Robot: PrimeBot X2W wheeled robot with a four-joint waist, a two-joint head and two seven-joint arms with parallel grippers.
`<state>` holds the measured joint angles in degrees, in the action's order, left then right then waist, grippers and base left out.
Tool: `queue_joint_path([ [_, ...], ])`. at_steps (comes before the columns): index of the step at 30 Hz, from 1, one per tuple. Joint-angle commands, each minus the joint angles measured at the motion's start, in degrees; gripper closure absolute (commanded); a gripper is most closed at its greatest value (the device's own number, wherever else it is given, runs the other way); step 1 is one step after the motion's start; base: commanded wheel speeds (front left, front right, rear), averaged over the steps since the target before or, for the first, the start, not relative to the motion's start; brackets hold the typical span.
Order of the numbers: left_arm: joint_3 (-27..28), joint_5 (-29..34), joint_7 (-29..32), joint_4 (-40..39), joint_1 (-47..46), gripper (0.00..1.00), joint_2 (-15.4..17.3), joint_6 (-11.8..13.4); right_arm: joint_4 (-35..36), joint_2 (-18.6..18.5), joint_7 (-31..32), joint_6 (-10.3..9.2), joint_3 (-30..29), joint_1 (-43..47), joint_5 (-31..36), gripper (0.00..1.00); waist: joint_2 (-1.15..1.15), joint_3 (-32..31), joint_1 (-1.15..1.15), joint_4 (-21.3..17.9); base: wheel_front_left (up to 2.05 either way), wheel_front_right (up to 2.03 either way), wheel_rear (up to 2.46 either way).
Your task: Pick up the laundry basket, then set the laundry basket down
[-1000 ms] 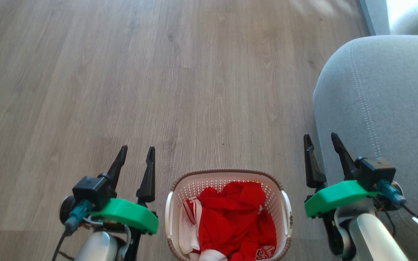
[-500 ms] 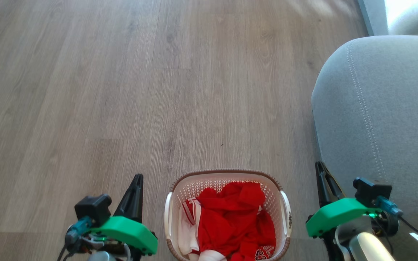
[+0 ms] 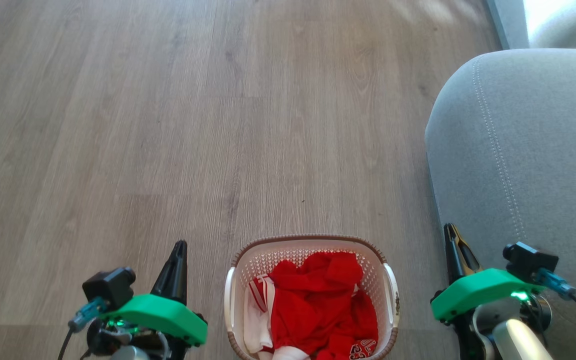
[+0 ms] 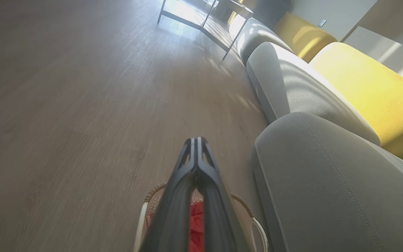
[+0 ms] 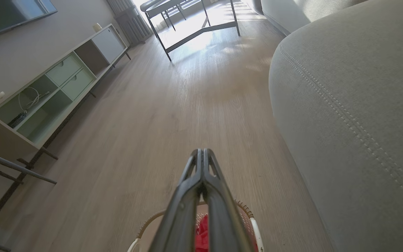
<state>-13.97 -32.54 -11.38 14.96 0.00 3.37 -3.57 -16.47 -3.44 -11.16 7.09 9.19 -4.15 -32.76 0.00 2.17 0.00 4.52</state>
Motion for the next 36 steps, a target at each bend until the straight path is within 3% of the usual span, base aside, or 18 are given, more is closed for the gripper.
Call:
queue_joint_path([
  [1, 1.3, -1.5, 0.4, -1.6, -2.9, 1.0, 0.5, -0.3, 1.9, -0.6, 0.2, 0.08, -0.5, -2.1, -1.5, 1.0, 0.0, 0.0, 0.0, -0.1, 0.0, 0.0, 0.0],
  [36, 6.6, -22.3, 5.3, -1.5, -3.9, 1.0, 1.1, -1.6, 2.2, -0.9, 5.3, 0.19, -4.6, -2.0, -22.1, 1.0, 0.0, -0.7, 0.0, -1.6, 0.0, 0.0, 0.0],
])
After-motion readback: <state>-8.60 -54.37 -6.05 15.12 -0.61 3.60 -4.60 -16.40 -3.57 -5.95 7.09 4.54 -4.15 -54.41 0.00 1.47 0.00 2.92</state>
